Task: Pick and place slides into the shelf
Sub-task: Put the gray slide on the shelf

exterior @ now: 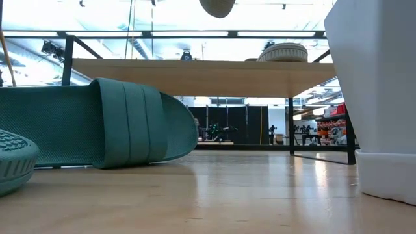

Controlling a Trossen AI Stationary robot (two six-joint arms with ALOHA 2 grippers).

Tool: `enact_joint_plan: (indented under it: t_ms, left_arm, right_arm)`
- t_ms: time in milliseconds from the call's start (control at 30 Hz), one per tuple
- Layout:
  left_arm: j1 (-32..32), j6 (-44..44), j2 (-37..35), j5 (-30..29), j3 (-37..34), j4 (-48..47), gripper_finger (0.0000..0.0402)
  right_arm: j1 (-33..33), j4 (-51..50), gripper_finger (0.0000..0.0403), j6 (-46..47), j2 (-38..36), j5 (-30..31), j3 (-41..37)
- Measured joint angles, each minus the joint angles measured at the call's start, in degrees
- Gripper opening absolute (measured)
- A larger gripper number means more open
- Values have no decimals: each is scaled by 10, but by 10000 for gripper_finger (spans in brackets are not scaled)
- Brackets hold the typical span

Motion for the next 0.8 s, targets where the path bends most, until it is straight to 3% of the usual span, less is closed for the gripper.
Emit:
enact_joint_plan:
  t_ms: [267, 567, 800]
  left_arm:
    - [3, -34, 0, 1, 0, -37, 80]
    - [6, -33, 0, 1, 0, -39, 80]
    - [6, -32, 0, 3, 0, -45, 80]
  right_arm:
    - [0, -10, 201, 25, 14, -41, 30]
    - [-1, -33, 183, 52, 11, -44, 30]
    - [-1, -34, 98, 51, 11, -56, 30]
